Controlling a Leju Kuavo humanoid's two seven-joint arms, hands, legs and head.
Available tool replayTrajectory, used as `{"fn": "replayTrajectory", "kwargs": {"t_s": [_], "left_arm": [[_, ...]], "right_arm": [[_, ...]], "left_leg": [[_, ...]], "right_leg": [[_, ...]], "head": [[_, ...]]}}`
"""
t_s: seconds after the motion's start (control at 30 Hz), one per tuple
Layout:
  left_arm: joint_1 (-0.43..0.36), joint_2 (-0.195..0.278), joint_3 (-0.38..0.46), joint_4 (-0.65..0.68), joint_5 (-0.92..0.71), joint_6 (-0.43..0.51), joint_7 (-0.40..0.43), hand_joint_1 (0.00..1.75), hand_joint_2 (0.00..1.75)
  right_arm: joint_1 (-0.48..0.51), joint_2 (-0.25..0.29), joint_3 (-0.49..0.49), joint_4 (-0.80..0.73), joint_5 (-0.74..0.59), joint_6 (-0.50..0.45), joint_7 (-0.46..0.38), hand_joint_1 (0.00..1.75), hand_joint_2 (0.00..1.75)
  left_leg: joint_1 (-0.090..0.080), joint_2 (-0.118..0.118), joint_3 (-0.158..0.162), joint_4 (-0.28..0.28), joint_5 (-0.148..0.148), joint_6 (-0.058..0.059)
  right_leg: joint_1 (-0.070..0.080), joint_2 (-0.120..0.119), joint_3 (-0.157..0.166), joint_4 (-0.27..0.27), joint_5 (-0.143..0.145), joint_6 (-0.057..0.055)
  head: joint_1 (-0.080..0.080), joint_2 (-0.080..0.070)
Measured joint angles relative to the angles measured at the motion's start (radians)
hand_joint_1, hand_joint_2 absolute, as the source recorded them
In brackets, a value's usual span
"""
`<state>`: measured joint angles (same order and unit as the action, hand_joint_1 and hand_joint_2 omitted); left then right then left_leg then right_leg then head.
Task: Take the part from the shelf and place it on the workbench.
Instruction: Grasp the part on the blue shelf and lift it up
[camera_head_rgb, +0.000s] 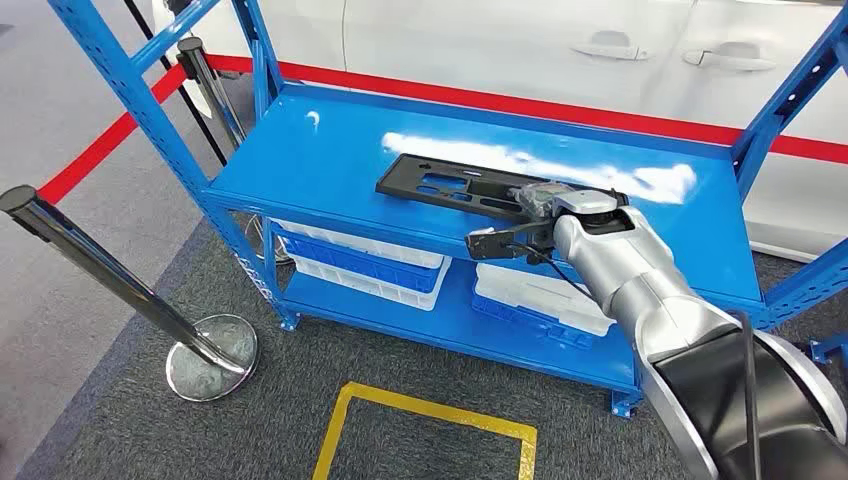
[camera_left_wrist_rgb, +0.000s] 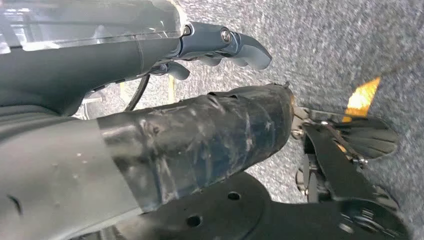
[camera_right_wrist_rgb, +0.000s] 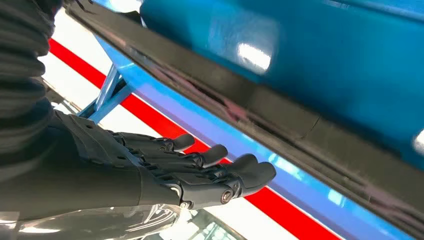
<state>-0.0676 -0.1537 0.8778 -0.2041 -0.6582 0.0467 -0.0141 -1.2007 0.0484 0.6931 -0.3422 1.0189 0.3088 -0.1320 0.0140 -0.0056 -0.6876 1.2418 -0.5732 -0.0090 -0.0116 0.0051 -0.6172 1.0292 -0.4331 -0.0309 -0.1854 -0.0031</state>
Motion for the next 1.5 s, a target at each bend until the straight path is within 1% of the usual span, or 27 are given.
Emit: {"fn": "replayTrajectory", "kwargs": {"t_s": [0.1, 0.13, 0.2, 0.23, 0.3, 0.37, 0.43, 0.47, 0.53, 0.57, 0.6, 0.63, 0.67, 0.73, 0.77, 0.83, 0.93, 1.0, 1.07, 1.1, 1.13, 1.17, 1.23, 1.3, 1.37, 1.43, 1.5], "left_arm": [[0.000, 0.000, 0.000, 0.000, -0.002, -0.002, 0.000, 0.00, 0.00], [0.001, 0.000, 0.000, 0.000, -0.003, -0.003, 0.000, 0.00, 0.00], [0.002, 0.000, 0.000, 0.000, -0.006, -0.004, 0.000, 0.00, 0.00], [0.003, 0.000, 0.000, 0.000, -0.008, -0.004, 0.000, 0.00, 0.00], [0.002, 0.001, 0.000, 0.000, -0.011, -0.004, 0.001, 0.00, 0.00], [0.000, 0.001, 0.001, 0.000, -0.013, -0.004, 0.001, 0.00, 0.00], [0.001, 0.001, 0.001, 0.000, -0.014, -0.004, 0.003, 0.00, 0.00], [0.002, 0.001, 0.002, 0.000, -0.015, -0.005, 0.003, 0.00, 0.00], [0.001, 0.001, 0.003, 0.000, -0.017, -0.007, 0.003, 0.00, 0.00], [0.000, 0.001, 0.003, 0.000, -0.018, -0.007, 0.003, 0.00, 0.00], [0.000, 0.001, 0.004, 0.000, -0.018, -0.008, 0.003, 0.00, 0.00], [0.000, 0.001, 0.004, 0.000, -0.019, -0.008, 0.004, 0.00, 0.00], [0.000, 0.000, 0.005, 0.000, -0.019, -0.007, 0.004, 0.00, 0.00], [0.002, 0.000, 0.006, 0.000, -0.021, -0.005, 0.005, 0.00, 0.00], [0.002, 0.000, 0.006, 0.000, -0.021, -0.004, 0.006, 0.00, 0.00], [-0.001, 0.000, 0.009, 0.000, -0.021, -0.001, 0.008, 0.00, 0.00], [-0.002, 0.000, 0.014, 0.000, -0.022, 0.002, 0.010, 0.00, 0.00], [0.000, 0.000, 0.017, 0.000, -0.022, 0.003, 0.010, 0.00, 0.00], [-0.001, 0.000, 0.020, 0.000, -0.022, 0.003, 0.010, 0.00, 0.00], [-0.001, 0.000, 0.022, 0.000, -0.022, 0.003, 0.010, 0.00, 0.00], [-0.001, 0.000, 0.023, 0.000, -0.023, 0.003, 0.009, 0.00, 0.00], [-0.001, 0.000, 0.023, 0.000, -0.023, 0.003, 0.008, 0.00, 0.00], [0.000, 0.000, 0.024, 0.000, -0.026, 0.005, 0.006, 0.00, 0.00], [-0.002, 0.000, 0.027, 0.000, -0.030, 0.008, 0.004, 0.00, 0.00], [-0.005, 0.000, 0.029, 0.000, -0.034, 0.010, 0.003, 0.00, 0.00], [-0.005, 0.000, 0.031, 0.000, -0.035, 0.012, 0.003, 0.00, 0.00], [-0.004, 0.000, 0.034, 0.000, -0.035, 0.015, 0.003, 0.00, 0.00]], "right_arm": [[0.001, 0.000, 0.002, 0.000, 0.000, 0.000, 0.002, 0.00, 1.75], [0.001, 0.000, 0.003, 0.000, -0.001, 0.000, 0.003, 0.00, 1.75], [-0.001, -0.001, 0.004, 0.000, -0.003, 0.000, 0.003, 0.00, 1.75], [-0.003, -0.001, 0.004, 0.000, -0.004, -0.001, 0.004, 0.00, 1.75], [-0.007, -0.003, 0.005, 0.000, -0.005, -0.001, 0.004, 0.00, 1.75], [-0.010, -0.004, 0.005, 0.000, -0.008, -0.003, 0.005, 0.00, 1.75], [-0.012, -0.008, 0.005, 0.000, -0.011, -0.005, 0.005, 0.00, 1.75], [-0.013, -0.011, 0.005, 0.000, -0.013, -0.005, 0.005, 0.00, 1.75], [-0.011, -0.015, 0.005, 0.001, -0.016, -0.006, 0.005, 0.00, 1.75], [-0.007, -0.017, 0.005, 0.002, -0.017, -0.006, 0.004, 0.00, 1.75], [-0.001, -0.018, 0.006, 0.002, -0.017, -0.006, 0.004, 0.00, 1.75], [0.004, -0.020, 0.006, 0.003, -0.017, -0.007, 0.004, 0.00, 1.75], [0.008, -0.021, 0.006, 0.003, -0.018, -0.009, 0.004, 0.00, 1.75], [0.010, -0.022, 0.007, 0.003, -0.020, -0.012, 0.004, 0.00, 1.75], [0.011, -0.023, 0.007, 0.003, -0.022, -0.014, 0.004, 0.00, 1.75], [0.016, -0.023, 0.009, 0.003, -0.025, -0.015, 0.003, 0.00, 1.75], [0.020, -0.025, 0.011, 0.003, -0.029, -0.018, 0.003, 0.00, 1.75], [0.020, -0.025, 0.012, 0.003, -0.031, -0.019, 0.003, 0.00, 1.75], [0.026, -0.025, 0.013, 0.004, -0.035, -0.019, 0.001, 0.00, 1.75], [0.031, -0.025, 0.013, 0.004, -0.037, -0.019, 0.000, 0.00, 1.75], [0.038, -0.025, 0.014, 0.005, -0.040, -0.020, -0.001, 0.00, 1.75], [0.044, -0.025, 0.014, 0.006, -0.043, -0.022, -0.002, 0.00, 1.75], [0.053, -0.024, 0.014, 0.006, -0.049, -0.029, -0.005, 0.00, 1.75], [0.062, -0.024, 0.014, 0.006, -0.054, -0.040, -0.010, 0.00, 1.75], [0.072, -0.024, 0.014, 0.006, -0.055, -0.046, -0.015, 0.87, 1.75], [0.081, -0.025, 0.014, 0.006, -0.055, -0.047, -0.017, 1.75, 1.75], [0.084, -0.027, 0.015, 0.006, -0.055, -0.048, -0.020, 1.75, 1.75]], "left_leg": [[0.000, 0.000, -0.050, 0.072, 0.000, -0.002], [0.000, 0.000, -0.048, 0.053, 0.028, -0.001], [-0.001, 0.000, 0.004, -0.077, 0.113, 0.006], [-0.003, 0.000, 0.034, -0.143, 0.143, 0.011], [-0.008, 0.000, 0.063, -0.209, 0.154, 0.018], [-0.008, 0.000, 0.069, -0.221, 0.149, 0.025], [-0.003, 0.001, 0.078, -0.231, 0.150, 0.034], [0.000, 0.002, 0.083, -0.237, 0.150, 0.039], [0.000, 0.003, 0.087, -0.237, 0.147, 0.047], [0.000, 0.003, 0.088, -0.236, 0.144, 0.049], [0.000, 0.002, 0.090, -0.235, 0.141, 0.050], [0.000, 0.001, 0.093, -0.232, 0.137, 0.049], [0.000, 0.000, 0.097, -0.229, 0.131, 0.047], [-0.001, -0.001, 0.103, -0.219, 0.118, 0.039], [-0.003, -0.001, 0.103, -0.215, 0.113, 0.035], [-0.006, -0.001, 0.101, -0.212, 0.109, 0.026], [-0.003, 0.000, 0.100, -0.203, 0.096, 0.011], [-0.002, 0.002, 0.065, -0.124, 0.055, 0.003], [-0.002, 0.002, -0.004, 0.003, 0.011, 0.000], [-0.002, 0.002, -0.031, 0.044, 0.007, 0.000], [-0.002, 0.002, -0.041, 0.049, 0.022, 0.001], [-0.002, 0.002, -0.032, 0.014, 0.055, 0.004], [-0.005, 0.002, 0.022, -0.114, 0.128, 0.015], [-0.010, 0.001, 0.062, -0.202, 0.153, 0.024], [-0.014, 0.001, 0.069, -0.220, 0.148, 0.028], [-0.008, 0.002, 0.076, -0.230, 0.152, 0.035], [-0.003, 0.004, 0.085, -0.241, 0.154, 0.044]], "right_leg": [[0.001, 0.000, 0.007, 0.001, -0.007, -0.001], [0.002, 0.001, 0.013, 0.002, -0.011, 0.000], [0.002, 0.002, 0.026, 0.002, -0.021, 0.002], [0.003, 0.002, 0.031, 0.003, -0.025, 0.005], [0.006, 0.003, 0.030, 0.004, -0.029, 0.011], [0.007, 0.003, 0.028, 0.002, -0.031, 0.019], [0.006, 0.001, 0.020, 0.024, -0.047, 0.029], [0.006, 0.000, 0.000, 0.065, -0.068, 0.033], [0.004, 0.000, -0.071, 0.197, -0.123, 0.039], [0.002, 0.000, -0.108, 0.261, -0.140, 0.042], [-0.001, 0.000, -0.132, 0.292, -0.138, 0.044], [-0.003, -0.001, -0.134, 0.281, -0.114, 0.045], [-0.005, -0.002, -0.119, 0.234, -0.075, 0.045], [-0.006, -0.004, -0.063, 0.098, -0.004, 0.042], [-0.005, -0.004, -0.042, 0.052, 0.010, 0.040], [0.000, -0.003, -0.027, 0.025, 0.006, 0.035], [-0.003, 0.000, -0.018, 0.013, 0.004, 0.019], [-0.006, 0.000, -0.008, 0.005, 0.003, 0.009], [-0.004, 0.000, -0.003, 0.004, -0.001, 0.003], [-0.002, 0.000, 0.000, 0.005, -0.003, 0.002], [0.000, 0.000, 0.003, 0.005, -0.006, 0.001], [0.001, 0.000, 0.008, 0.005, -0.009, 0.001], [0.003, 0.002, 0.017, 0.005, -0.015, 0.004], [0.005, 0.003, 0.018, 0.006, -0.019, 0.010], [0.006, 0.002, 0.017, 0.003, -0.019, 0.018], [0.006, 0.001, 0.015, 0.012, -0.030, 0.027], [0.005, 0.000, -0.019, 0.085, -0.073, 0.036]], "head": [[0.000, 0.000], [0.000, 0.000], [0.000, 0.000], [0.000, 0.000], [0.000, 0.000], [0.000, 0.000], [0.000, 0.000], [0.000, 0.000], [0.000, 0.000], [0.000, 0.000], [0.000, 0.000], [0.000, 0.000], [0.000, 0.000], [0.000, 0.000], [0.000, 0.000], [0.000, 0.000], [0.000, 0.000], [0.000, 0.000], [0.000, 0.000], [0.000, 0.000], [0.000, 0.000], [0.000, 0.000], [0.000, 0.000], [0.000, 0.000], [0.000, 0.000], [0.000, 0.000], [0.000, 0.000]]}}
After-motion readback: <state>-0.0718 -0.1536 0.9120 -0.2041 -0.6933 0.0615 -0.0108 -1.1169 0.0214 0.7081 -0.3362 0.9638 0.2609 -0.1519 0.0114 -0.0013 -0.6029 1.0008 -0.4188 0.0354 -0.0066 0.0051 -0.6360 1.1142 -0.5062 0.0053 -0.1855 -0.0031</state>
